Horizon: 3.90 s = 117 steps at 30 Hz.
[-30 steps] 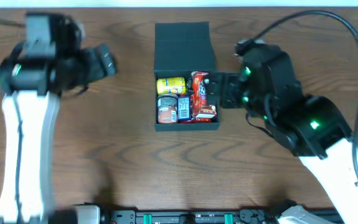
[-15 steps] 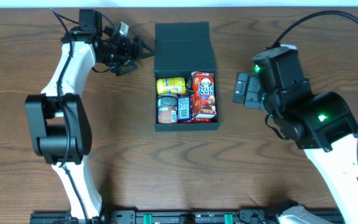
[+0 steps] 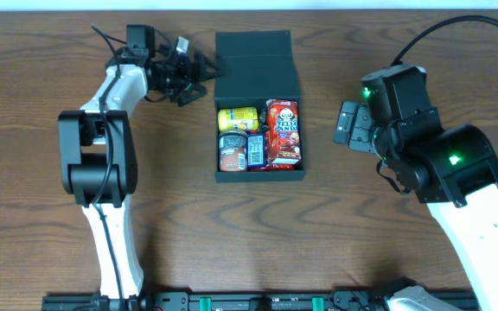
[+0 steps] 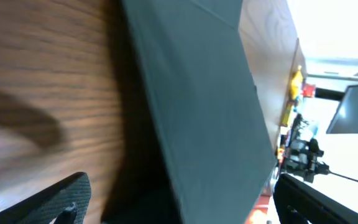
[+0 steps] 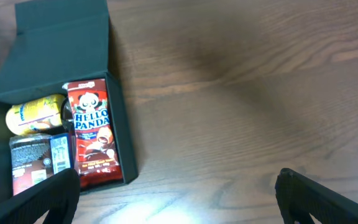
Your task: Pack container
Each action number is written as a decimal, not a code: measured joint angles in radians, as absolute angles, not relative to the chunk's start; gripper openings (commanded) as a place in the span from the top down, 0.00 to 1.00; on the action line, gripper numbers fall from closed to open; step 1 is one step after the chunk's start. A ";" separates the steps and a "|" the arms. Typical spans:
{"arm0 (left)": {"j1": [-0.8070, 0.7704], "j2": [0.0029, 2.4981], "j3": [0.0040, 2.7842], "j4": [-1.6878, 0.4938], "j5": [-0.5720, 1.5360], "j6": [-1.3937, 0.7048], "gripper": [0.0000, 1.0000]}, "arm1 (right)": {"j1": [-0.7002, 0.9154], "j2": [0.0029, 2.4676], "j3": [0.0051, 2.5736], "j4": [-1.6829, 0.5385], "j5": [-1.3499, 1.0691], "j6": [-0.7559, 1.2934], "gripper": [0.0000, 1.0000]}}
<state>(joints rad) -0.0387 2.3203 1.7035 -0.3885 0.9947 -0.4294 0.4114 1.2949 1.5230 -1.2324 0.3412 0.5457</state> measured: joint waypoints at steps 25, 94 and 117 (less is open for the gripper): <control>-0.181 2.334 1.725 -0.074 1.242 -0.374 0.04 | 0.378 1.295 1.523 -1.315 0.410 0.549 0.01; -0.641 1.369 1.432 -1.298 0.171 -0.045 0.05 | 0.348 1.350 1.271 -1.114 0.183 0.530 0.01; -0.802 1.404 0.921 -0.915 0.096 -0.370 0.04 | 0.443 1.361 0.984 -1.031 0.047 0.574 0.01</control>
